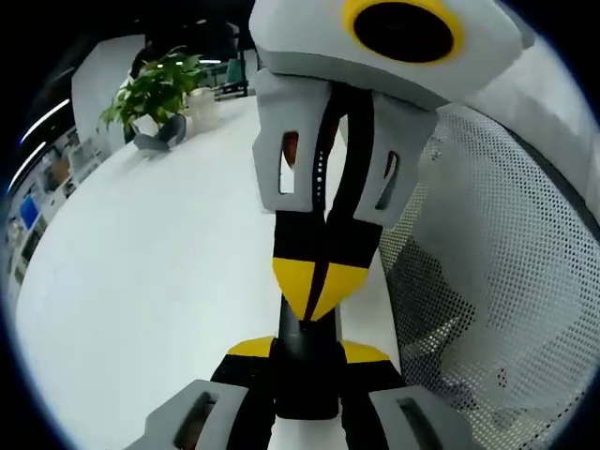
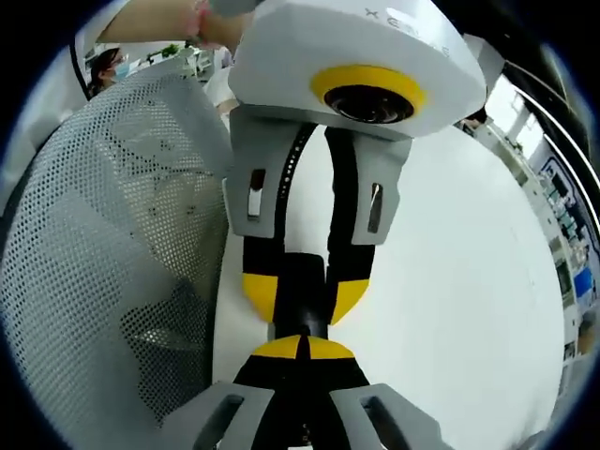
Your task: Press the specified remote control buttons in sequence, fully releasing each button before pressing the next.
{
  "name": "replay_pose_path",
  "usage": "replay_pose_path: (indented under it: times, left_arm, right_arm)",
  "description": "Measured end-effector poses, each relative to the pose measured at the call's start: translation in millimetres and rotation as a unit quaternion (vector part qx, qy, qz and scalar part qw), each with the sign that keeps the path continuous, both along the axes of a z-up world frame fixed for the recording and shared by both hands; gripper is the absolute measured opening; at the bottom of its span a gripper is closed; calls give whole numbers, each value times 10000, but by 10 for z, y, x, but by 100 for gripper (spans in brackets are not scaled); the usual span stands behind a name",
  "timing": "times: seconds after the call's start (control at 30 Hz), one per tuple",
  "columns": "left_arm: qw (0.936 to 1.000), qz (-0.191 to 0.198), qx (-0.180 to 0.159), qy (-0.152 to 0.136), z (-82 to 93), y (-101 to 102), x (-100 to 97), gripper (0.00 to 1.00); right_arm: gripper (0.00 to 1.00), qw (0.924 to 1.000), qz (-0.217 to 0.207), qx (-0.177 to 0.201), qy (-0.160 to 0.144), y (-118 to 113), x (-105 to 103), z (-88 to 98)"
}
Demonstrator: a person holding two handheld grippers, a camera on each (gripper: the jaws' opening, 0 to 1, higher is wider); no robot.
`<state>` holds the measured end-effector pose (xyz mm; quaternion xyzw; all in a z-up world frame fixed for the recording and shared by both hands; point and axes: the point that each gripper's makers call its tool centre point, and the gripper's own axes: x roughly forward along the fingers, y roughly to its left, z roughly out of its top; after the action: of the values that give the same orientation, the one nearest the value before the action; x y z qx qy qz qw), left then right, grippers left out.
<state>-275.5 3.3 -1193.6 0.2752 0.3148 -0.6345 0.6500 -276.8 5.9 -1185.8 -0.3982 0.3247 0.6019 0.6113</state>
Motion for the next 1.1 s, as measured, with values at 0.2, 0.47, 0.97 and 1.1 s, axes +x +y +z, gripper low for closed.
replay_pose_path:
  times: [0.2,0.47,0.97,1.1]
  left_arm:
    - [10000,0,-2,5,-3,-1,7,24]
    - [10000,16,7,-11,-9,-3,11,24]
    - [9998,-88,157,10,-13,-13,9,24]
    - [9997,-84,249,-11,-13,-13,4,24]
  right_arm:
    - [0,9999,50,-39,-135,4,10,4]
    - [0,9998,-16,168,137,53,-67,9]
    - [0,9990,-201,397,47,51,-38,13]
    - [0,9967,-333,708,219,52,-29,28]
